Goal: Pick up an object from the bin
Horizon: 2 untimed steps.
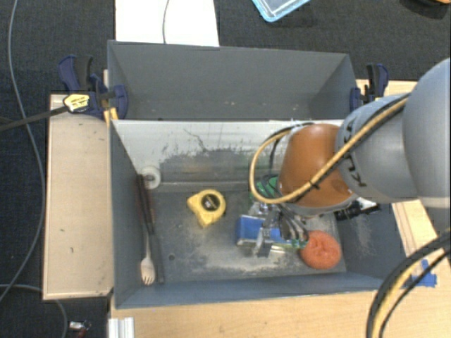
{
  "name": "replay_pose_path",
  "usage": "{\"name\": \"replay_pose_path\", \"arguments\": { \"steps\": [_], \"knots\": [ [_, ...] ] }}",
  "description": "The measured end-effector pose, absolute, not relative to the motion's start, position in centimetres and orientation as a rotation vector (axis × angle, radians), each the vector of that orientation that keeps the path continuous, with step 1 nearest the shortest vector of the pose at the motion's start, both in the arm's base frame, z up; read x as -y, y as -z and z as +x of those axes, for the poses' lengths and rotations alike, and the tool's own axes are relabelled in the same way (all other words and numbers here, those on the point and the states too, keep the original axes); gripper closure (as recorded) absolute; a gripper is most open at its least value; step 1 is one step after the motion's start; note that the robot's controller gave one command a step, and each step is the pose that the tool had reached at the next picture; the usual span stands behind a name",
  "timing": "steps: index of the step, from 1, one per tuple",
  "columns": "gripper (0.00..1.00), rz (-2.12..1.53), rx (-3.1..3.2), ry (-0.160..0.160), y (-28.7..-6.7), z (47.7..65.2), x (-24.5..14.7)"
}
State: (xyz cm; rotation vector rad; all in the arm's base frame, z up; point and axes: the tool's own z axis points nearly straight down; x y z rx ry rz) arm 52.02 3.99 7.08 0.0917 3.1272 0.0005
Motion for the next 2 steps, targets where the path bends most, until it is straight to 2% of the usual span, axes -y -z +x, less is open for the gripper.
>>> {"name": "replay_pose_path", "arguments": {
  "steps": [1, 2],
  "knots": [
    [1.0, 0.094, -3.127, -0.001, -7.1, 52.0, -4.0],
    [1.0, 0.119, -3.13, -0.001, -13.2, 52.9, -3.8]
  ]
}}
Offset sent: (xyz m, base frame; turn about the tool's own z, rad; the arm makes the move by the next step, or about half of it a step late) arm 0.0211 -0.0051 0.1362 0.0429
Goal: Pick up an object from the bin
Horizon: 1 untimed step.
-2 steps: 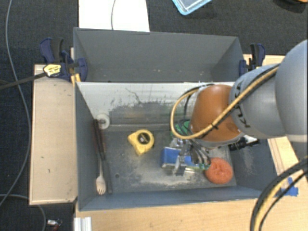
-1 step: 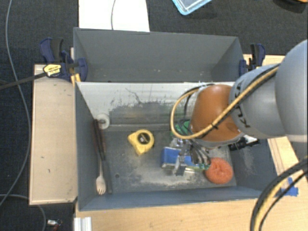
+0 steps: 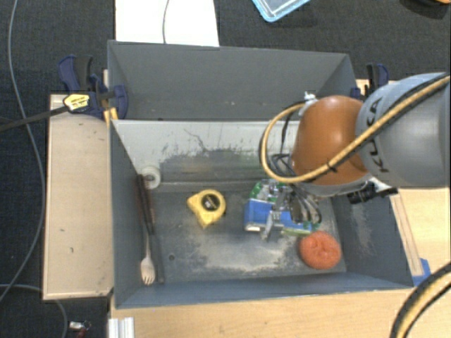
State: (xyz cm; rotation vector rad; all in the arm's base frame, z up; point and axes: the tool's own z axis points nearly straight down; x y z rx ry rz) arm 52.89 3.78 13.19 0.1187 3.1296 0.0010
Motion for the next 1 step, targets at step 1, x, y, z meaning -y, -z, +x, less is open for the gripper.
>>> {"name": "replay_pose_path", "arguments": {
  "steps": [1],
  "knots": [
    [1.0, 0.086, -3.128, -0.001, -16.16, 52.64, -3.36]
  ]
}}
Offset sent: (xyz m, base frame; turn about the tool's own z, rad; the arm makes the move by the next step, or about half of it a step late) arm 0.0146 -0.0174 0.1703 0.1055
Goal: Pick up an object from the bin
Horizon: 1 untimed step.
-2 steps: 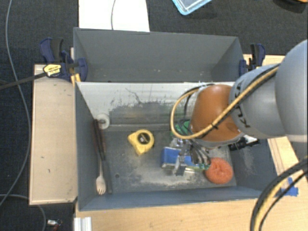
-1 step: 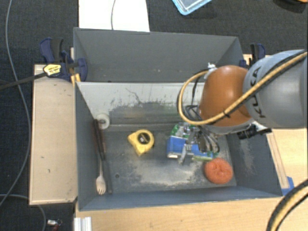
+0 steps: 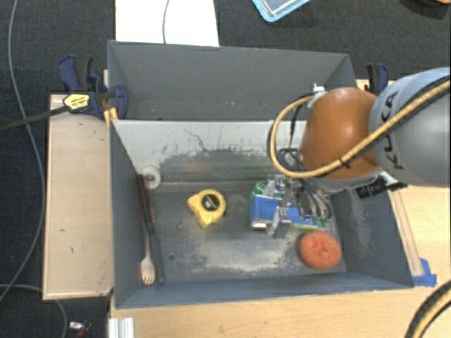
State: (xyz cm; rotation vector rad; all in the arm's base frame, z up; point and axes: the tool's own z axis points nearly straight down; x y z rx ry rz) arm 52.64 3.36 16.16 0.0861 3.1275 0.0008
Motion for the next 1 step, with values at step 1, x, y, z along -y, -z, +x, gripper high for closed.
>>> {"name": "replay_pose_path", "arguments": {
  "steps": [1],
  "knots": [
    [1.0, 0.17, -3.129, -0.001, -22.19, 53.33, -2.71]
  ]
}}
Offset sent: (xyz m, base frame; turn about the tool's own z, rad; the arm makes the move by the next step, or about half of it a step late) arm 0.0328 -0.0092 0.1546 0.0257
